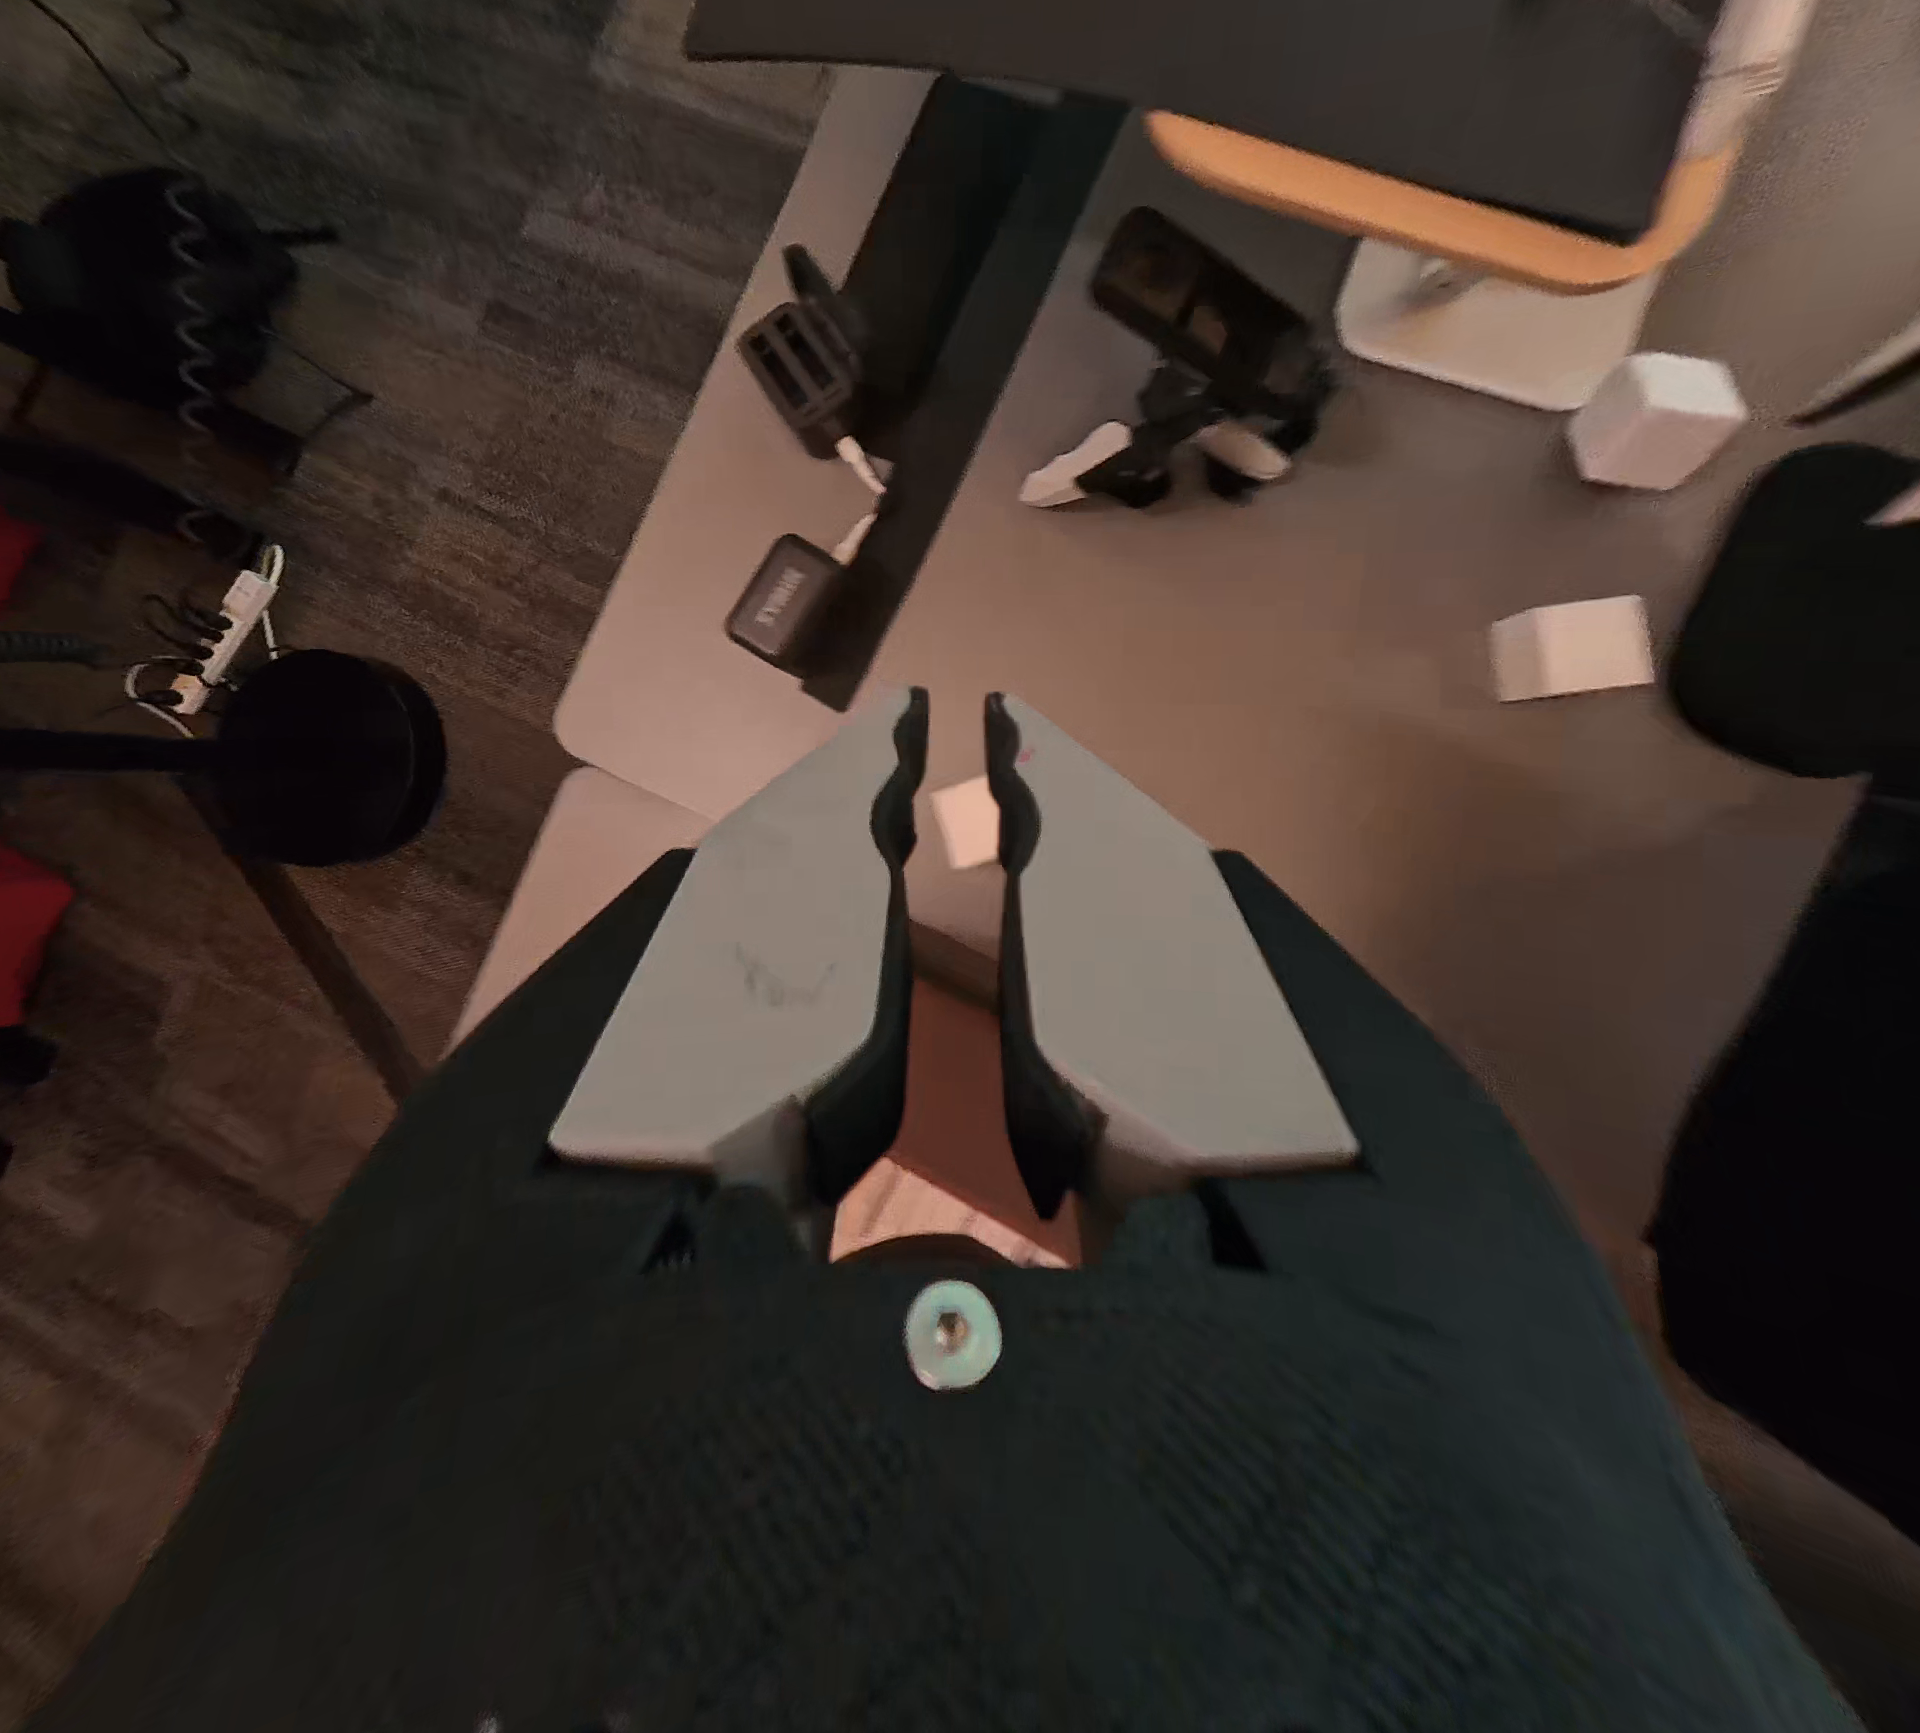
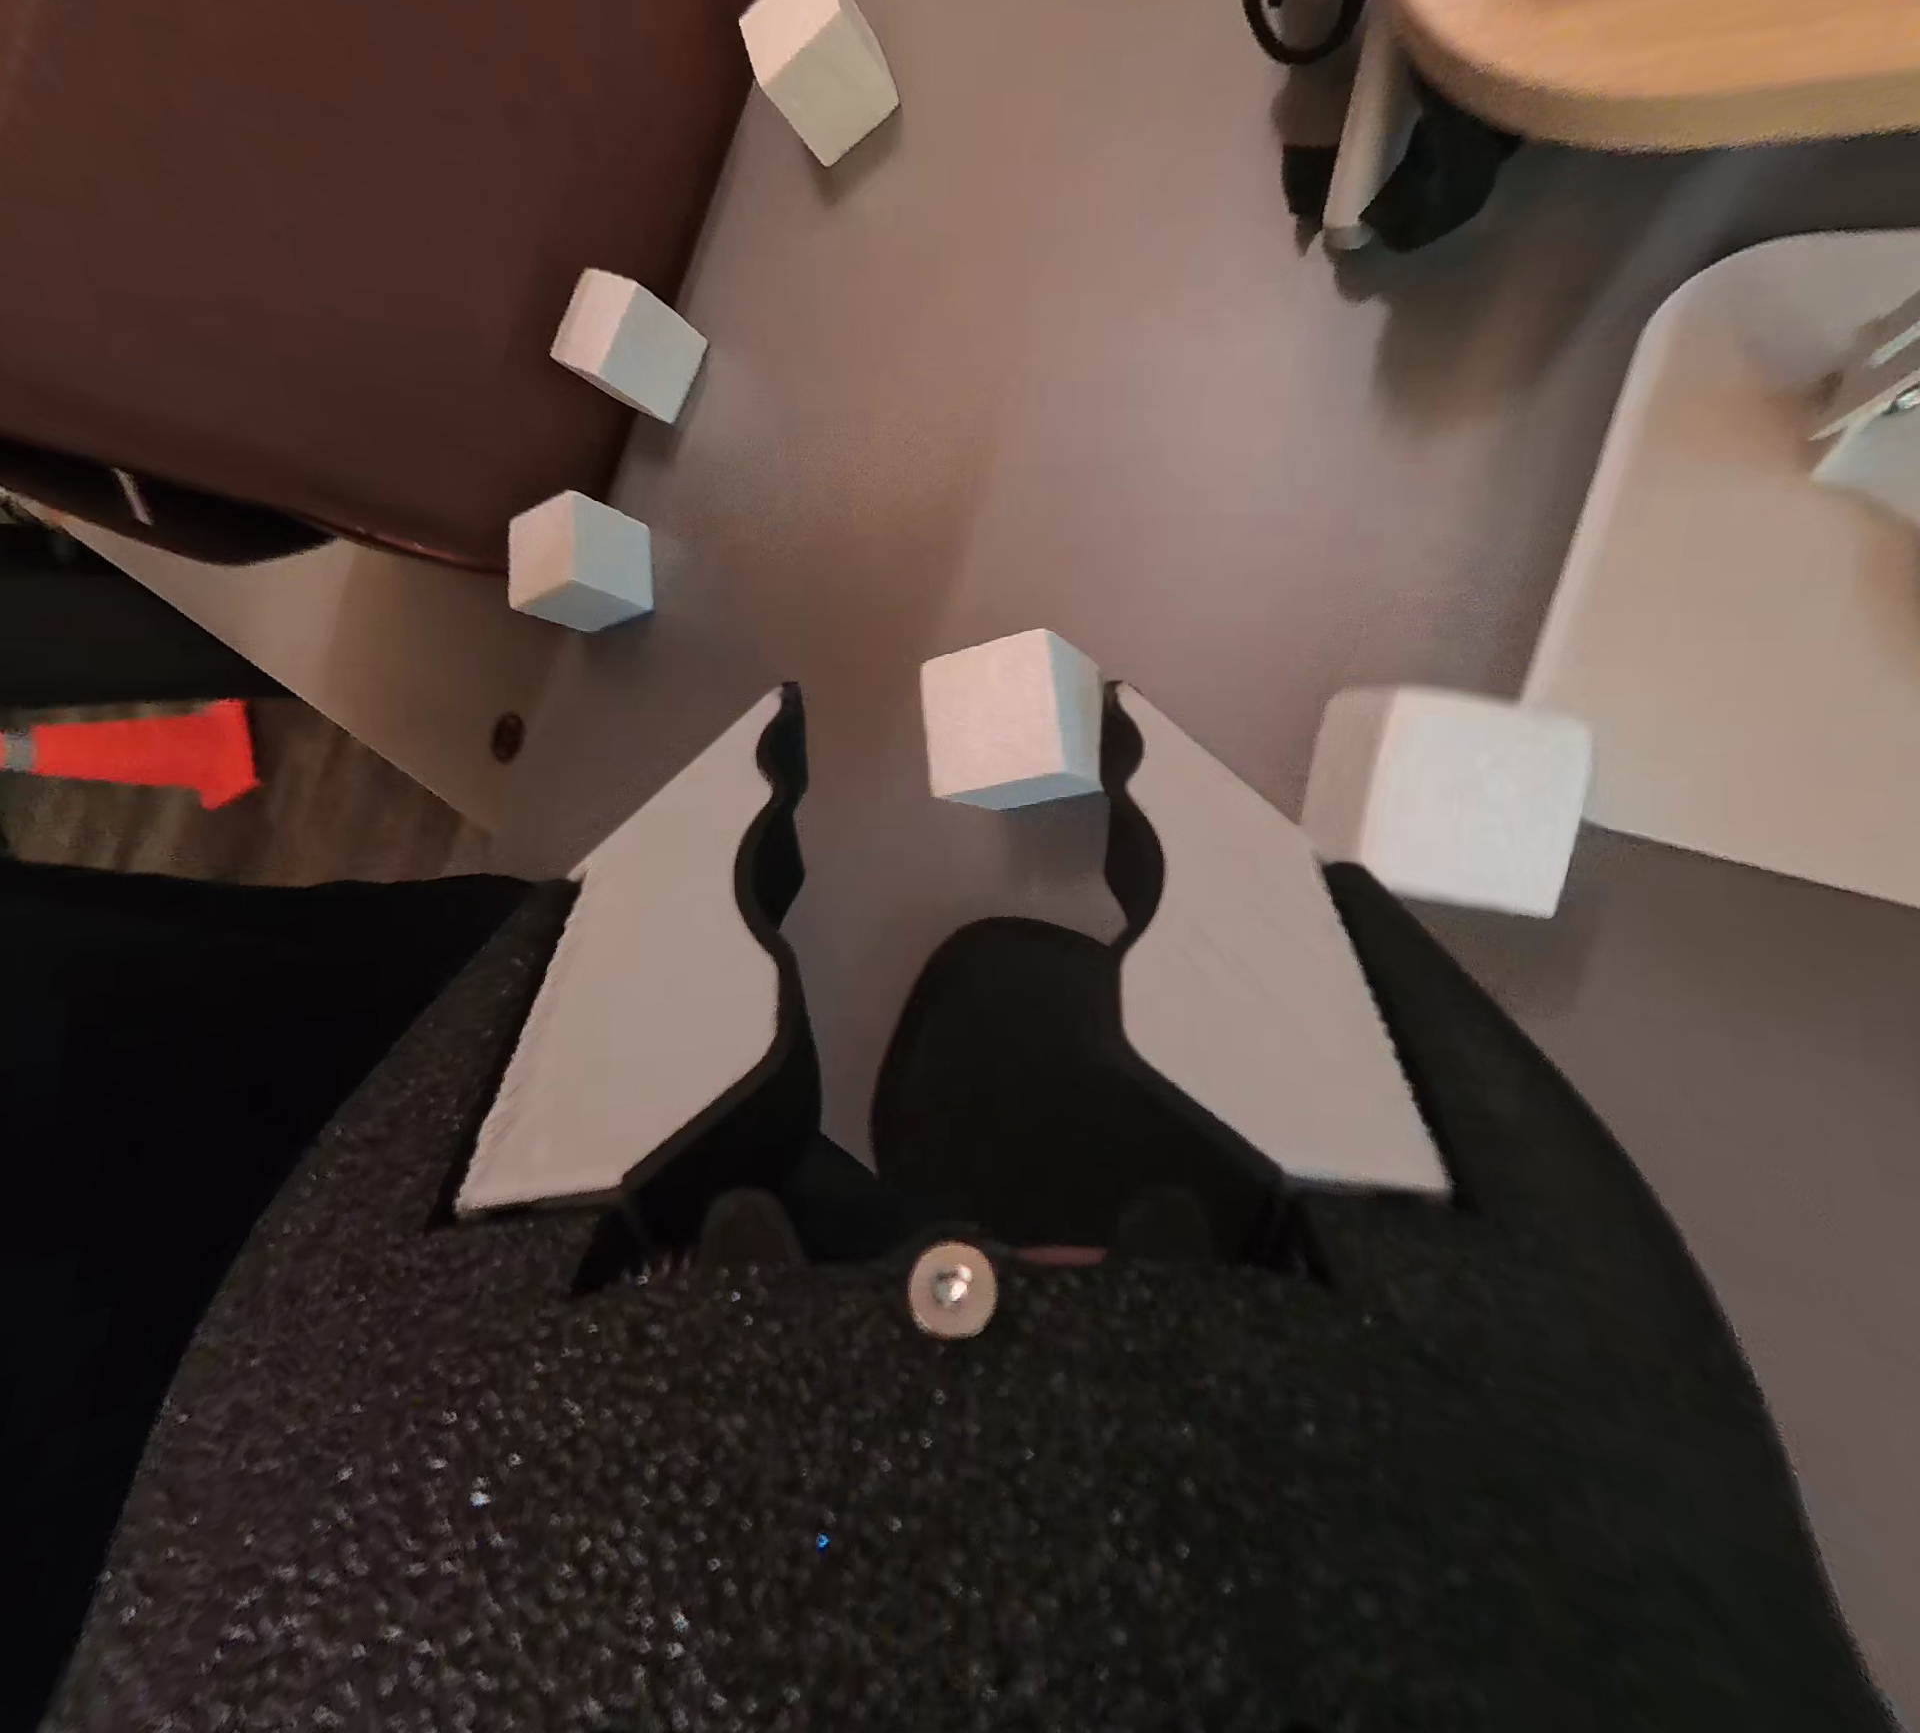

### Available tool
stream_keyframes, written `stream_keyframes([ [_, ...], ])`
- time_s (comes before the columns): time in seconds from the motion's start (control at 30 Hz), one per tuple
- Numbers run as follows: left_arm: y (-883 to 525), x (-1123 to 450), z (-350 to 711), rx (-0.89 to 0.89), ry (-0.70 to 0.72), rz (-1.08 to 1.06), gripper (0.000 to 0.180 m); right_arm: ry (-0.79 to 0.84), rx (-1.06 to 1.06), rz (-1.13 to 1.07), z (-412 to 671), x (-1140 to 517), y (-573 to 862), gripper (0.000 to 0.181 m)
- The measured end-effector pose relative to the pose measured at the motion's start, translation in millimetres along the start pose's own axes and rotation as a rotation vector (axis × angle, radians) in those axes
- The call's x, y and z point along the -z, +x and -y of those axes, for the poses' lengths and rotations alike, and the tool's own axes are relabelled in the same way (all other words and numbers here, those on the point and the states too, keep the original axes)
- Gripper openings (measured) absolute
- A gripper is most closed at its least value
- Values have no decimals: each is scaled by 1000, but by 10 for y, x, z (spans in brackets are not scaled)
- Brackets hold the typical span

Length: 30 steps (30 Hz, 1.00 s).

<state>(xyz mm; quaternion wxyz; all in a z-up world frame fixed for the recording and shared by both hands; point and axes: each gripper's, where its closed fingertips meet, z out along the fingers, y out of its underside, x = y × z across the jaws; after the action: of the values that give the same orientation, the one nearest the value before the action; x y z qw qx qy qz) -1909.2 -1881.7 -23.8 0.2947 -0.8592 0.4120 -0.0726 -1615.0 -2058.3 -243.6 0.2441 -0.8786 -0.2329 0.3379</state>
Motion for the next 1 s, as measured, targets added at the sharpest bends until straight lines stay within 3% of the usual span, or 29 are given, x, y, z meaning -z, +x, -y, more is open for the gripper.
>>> stream_keyframes([
  [0.17,1516,-51,-396,223,164,-102,36,23,200,-76,84,138,153,62],
  [0.23,2249,-462,-760,372,130,-185,52,36,293,-95,124,129,151,64],
  [0.37,3300,-1103,-1529,581,13,-206,47,-6,376,-116,103,36,255,66],
  [0.5,3775,-1212,-2236,582,-184,-143,55,-56,399,-32,65,-70,109,67],
  [0.6,3605,-1213,-2626,576,-260,53,61,-90,477,18,40,-187,-289,67],
  [0.8,3154,-1274,-2752,565,-194,187,83,-134,556,-11,-77,-626,-1042,67],
  [1.0,2851,-1148,-2993,491,-101,192,79,-240,519,-87,-336,-1063,-1357,68],
])
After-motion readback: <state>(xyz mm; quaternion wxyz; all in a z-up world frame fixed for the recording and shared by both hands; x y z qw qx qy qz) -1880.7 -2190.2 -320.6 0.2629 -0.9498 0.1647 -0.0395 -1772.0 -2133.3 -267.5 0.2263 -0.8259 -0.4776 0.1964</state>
